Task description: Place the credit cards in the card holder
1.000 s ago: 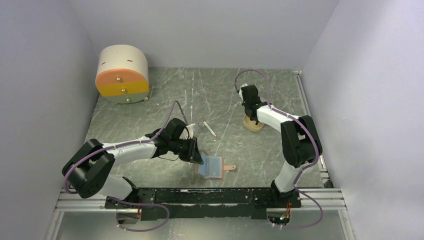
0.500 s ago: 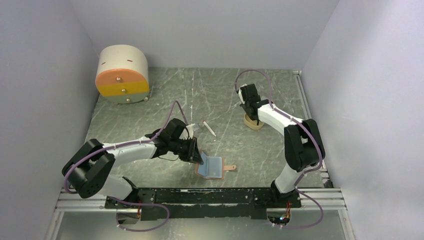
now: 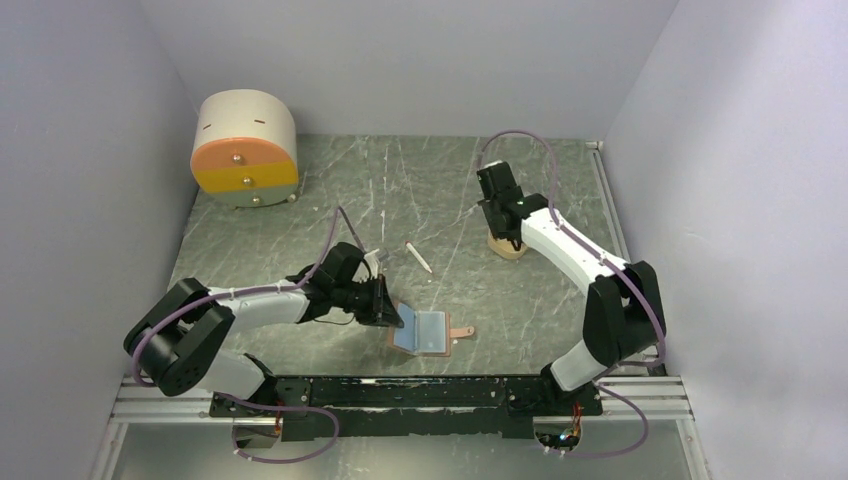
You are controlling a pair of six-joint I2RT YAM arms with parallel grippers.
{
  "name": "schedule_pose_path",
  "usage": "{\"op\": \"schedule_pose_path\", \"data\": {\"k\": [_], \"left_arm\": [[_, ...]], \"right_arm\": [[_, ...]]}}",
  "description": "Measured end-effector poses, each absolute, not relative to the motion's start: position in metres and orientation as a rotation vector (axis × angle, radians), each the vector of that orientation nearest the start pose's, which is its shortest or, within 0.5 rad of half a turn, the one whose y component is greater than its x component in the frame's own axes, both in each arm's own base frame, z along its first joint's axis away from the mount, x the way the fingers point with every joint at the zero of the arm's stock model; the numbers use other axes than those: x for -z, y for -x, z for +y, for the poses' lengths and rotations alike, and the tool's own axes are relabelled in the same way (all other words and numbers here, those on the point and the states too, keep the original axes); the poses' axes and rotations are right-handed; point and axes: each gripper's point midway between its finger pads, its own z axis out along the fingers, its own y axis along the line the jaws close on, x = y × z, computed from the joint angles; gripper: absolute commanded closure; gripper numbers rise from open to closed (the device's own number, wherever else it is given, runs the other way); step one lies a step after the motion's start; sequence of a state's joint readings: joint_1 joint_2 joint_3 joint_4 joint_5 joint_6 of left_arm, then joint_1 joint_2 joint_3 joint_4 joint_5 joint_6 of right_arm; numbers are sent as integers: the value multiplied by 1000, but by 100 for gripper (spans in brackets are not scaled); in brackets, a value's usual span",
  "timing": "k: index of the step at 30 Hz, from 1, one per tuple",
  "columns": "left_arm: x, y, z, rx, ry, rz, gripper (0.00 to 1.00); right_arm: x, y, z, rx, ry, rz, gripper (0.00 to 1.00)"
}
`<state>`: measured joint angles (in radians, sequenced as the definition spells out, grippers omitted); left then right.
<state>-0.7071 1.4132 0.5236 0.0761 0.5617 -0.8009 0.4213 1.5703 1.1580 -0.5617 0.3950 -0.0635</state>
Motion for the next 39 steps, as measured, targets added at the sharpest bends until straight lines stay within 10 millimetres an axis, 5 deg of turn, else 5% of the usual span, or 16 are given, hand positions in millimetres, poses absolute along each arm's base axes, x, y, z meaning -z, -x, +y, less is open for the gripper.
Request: {"op": "schedule_pose_path", "data": {"k": [6, 14, 23, 34, 39], "left_arm": [[-53, -161, -289, 1323, -109, 2641, 91], [-47, -179, -288, 1331, -18, 2610, 88], [-40, -183, -285, 1295, -5, 2609, 75], [-27, -172, -267, 1224, 2, 2629, 70], [-25, -168, -263, 1215, -1, 2631, 78]], "right_arm": [[-133, -350, 105, 165, 324, 2431, 100], [-156, -313, 177, -364, 267, 2338, 100], [-112, -245, 242, -694, 287, 2392, 100], [-69, -203, 253, -954, 133, 2423, 100], [-65, -196, 258, -1041, 91, 2402, 100]]}}
